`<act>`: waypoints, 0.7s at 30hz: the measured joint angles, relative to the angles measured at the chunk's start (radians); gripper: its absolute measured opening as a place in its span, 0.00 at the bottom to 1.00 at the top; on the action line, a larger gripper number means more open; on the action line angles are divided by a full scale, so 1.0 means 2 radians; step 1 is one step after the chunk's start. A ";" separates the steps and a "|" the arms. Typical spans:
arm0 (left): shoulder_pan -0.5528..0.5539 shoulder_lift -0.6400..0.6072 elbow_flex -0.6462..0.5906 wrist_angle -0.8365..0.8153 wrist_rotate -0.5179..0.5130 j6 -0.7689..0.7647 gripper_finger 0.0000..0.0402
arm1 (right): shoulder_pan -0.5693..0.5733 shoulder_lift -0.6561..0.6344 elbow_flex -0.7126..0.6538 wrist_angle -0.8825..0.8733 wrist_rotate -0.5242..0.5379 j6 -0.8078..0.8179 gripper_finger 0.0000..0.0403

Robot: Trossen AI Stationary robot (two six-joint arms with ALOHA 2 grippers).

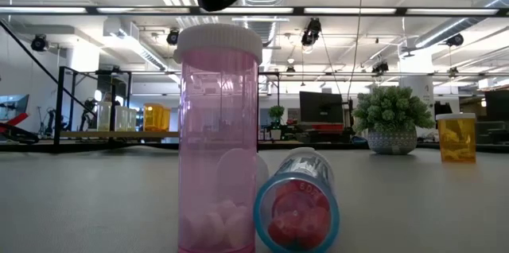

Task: Pick and place medicine bottles onto shelf by color
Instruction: Put the top blue pill bottle on the shelf aligned with the other blue bottle

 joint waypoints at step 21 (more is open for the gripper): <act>-0.017 -0.002 -0.045 -0.026 0.005 -0.142 0.60 | 0.000 0.000 0.000 0.058 -0.001 0.031 0.57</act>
